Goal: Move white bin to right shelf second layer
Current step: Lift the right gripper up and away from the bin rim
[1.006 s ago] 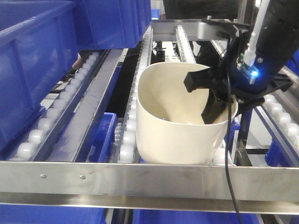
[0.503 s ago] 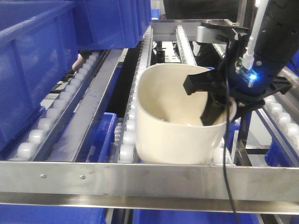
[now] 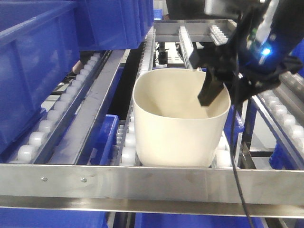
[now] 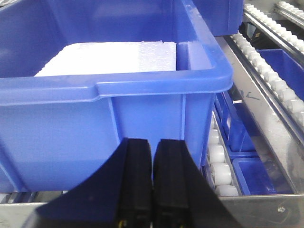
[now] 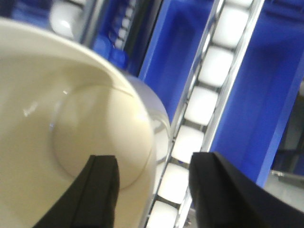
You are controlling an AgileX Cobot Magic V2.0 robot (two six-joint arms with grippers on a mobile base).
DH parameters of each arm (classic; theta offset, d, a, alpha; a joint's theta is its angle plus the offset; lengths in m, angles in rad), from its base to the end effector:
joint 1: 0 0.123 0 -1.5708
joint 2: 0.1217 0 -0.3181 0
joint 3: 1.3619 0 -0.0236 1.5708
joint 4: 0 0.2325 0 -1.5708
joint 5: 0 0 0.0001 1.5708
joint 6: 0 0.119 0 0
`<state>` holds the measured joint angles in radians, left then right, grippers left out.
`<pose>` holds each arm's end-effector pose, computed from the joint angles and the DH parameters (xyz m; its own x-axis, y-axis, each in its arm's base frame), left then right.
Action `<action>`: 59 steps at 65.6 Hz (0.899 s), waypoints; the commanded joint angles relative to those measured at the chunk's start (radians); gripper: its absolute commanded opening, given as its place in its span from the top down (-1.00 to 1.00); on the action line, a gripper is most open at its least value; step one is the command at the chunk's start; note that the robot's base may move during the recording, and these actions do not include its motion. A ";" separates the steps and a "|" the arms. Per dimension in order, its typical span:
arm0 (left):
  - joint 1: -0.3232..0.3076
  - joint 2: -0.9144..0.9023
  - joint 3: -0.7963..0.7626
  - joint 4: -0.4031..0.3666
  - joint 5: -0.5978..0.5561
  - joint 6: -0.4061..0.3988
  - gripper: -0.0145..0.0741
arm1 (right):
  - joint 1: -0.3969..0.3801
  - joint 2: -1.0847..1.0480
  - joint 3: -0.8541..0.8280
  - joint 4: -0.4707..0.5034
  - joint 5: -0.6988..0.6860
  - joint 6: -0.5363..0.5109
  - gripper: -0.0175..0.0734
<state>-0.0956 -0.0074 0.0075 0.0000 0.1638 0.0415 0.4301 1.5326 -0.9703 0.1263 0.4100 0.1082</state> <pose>0.0320 -0.0031 0.1938 -0.0723 0.0486 -0.9962 0.0985 0.9943 0.0414 0.2879 0.1387 0.2628 -0.7833 -0.1151 -0.6110 -0.2783 0.9437 0.1790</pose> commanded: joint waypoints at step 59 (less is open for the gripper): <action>-0.006 -0.014 0.037 0.000 -0.086 -0.003 0.48 | -0.004 -0.626 0.260 -0.001 -0.266 -0.002 0.49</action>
<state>-0.0956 -0.0074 0.0075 0.0000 0.1638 0.0415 0.4301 0.9562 -0.7141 0.1263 0.2538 0.1082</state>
